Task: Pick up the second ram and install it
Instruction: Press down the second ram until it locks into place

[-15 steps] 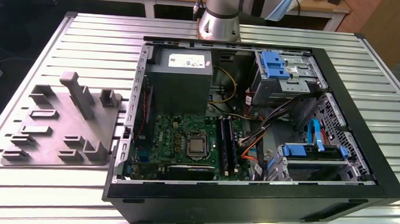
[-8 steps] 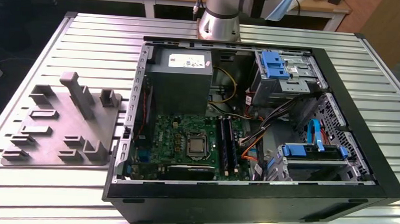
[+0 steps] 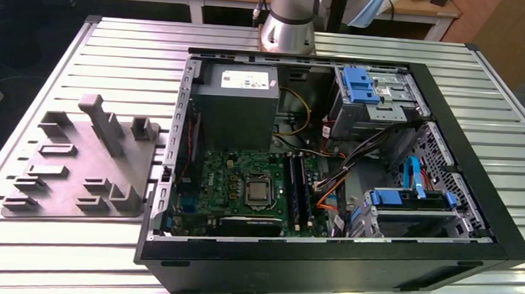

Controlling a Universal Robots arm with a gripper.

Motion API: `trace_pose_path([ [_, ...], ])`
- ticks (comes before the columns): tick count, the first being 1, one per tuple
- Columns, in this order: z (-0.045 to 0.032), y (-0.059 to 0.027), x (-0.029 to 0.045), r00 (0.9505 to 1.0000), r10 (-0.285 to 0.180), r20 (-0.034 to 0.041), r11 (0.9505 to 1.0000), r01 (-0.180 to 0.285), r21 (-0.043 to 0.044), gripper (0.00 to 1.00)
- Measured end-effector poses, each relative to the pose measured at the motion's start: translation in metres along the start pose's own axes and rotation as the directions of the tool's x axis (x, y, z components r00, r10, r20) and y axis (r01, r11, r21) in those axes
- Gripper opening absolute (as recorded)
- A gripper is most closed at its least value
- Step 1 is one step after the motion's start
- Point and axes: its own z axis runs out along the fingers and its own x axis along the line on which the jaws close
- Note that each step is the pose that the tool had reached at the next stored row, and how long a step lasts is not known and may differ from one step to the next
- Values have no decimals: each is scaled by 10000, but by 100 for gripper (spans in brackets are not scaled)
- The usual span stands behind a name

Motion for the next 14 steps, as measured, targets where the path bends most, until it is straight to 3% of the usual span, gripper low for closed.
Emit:
trace_pose_path([
  [14, 243, -3, 9, 10000, 0, 0, 10000, 0, 0, 10],
])
